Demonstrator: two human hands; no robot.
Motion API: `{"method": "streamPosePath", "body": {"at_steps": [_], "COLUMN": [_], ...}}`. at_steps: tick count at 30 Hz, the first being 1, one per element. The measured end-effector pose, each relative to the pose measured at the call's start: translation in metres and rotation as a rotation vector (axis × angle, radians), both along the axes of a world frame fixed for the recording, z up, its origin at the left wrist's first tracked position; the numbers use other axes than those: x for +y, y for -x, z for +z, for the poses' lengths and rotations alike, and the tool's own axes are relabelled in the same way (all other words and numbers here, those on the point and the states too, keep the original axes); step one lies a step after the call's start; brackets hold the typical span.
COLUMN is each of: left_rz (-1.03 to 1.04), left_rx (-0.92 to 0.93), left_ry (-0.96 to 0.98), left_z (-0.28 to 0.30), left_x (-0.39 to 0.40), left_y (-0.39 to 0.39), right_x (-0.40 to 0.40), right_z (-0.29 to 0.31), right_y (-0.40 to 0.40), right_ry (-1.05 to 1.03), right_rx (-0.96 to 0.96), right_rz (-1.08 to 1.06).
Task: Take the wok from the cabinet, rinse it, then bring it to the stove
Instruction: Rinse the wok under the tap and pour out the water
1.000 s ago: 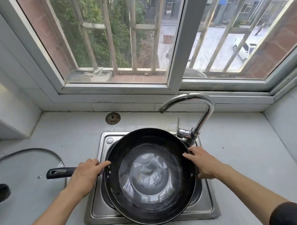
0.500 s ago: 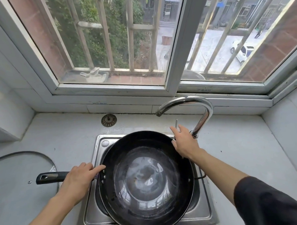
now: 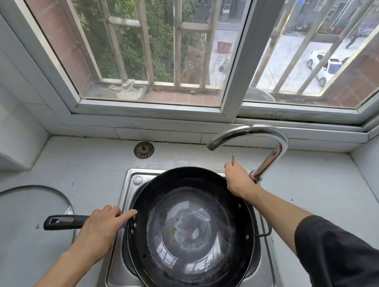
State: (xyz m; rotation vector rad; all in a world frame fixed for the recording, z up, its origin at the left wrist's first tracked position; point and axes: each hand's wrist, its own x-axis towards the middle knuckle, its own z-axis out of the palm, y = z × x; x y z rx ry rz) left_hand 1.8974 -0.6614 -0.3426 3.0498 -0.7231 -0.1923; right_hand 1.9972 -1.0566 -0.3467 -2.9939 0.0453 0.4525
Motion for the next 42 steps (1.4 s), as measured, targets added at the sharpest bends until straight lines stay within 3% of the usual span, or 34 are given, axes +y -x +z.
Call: {"method": "streamPosePath", "body": {"at_steps": [24,42], "left_rz": [0.024,0.005], "left_rx": [0.028,-0.007], "left_ry": [-0.001,-0.016], "left_z": [-0.008,-0.009], "left_x": [0.002,0.003], "left_y": [0.0,-0.001], "right_x": [-0.004,-0.01], "right_z": [0.004,0.01], "right_y": [0.002,0.019], "right_ry": [0.126,-0.031], "right_rx": [0.034,-0.019], "right_rz": [0.205,0.177]}}
